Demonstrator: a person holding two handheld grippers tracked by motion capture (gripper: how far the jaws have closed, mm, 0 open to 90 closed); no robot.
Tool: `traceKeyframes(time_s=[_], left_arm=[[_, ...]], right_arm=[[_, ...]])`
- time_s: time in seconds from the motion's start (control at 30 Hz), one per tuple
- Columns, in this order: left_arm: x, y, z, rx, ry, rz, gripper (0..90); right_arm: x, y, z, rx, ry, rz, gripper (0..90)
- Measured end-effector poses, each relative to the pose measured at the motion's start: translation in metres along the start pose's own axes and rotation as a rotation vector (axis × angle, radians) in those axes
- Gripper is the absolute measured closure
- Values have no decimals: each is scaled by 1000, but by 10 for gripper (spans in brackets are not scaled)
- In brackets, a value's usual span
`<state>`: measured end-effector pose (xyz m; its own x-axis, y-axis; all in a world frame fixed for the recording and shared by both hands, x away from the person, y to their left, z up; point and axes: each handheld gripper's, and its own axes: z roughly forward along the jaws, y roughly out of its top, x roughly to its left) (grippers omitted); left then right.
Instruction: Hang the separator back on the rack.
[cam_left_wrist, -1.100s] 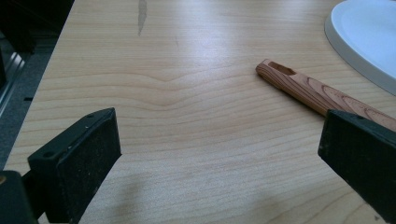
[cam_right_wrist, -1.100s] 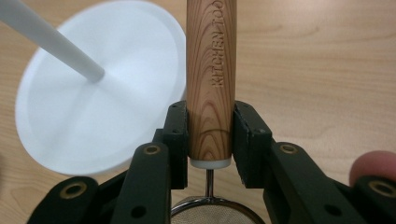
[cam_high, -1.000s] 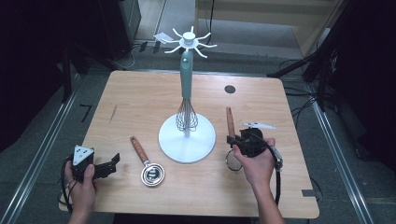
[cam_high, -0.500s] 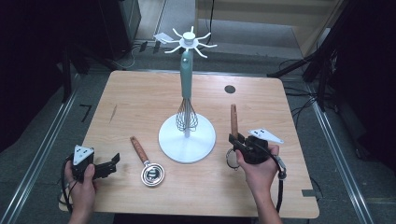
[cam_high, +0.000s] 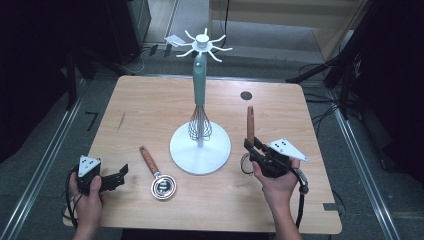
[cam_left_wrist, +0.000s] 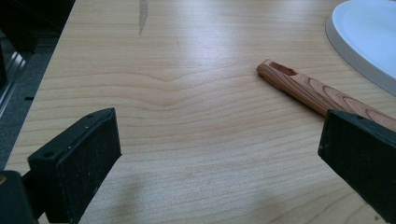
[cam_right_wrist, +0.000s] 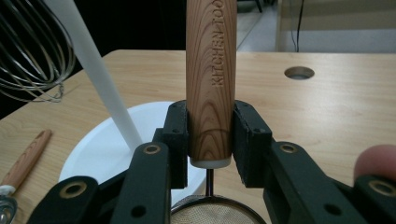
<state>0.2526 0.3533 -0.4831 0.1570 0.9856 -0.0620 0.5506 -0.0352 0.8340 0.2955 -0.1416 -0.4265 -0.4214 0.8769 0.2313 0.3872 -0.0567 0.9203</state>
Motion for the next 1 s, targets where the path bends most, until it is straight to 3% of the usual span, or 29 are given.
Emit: traceKeyframes(time_s=[0.27, 1.0], left_arm=[[0, 0, 0, 1, 1, 5, 0], [-1, 0, 0, -1, 6, 11, 0]], right_arm=[[7, 4, -3, -67, 27, -60, 706], [28, 31, -7, -138, 113, -101, 706]])
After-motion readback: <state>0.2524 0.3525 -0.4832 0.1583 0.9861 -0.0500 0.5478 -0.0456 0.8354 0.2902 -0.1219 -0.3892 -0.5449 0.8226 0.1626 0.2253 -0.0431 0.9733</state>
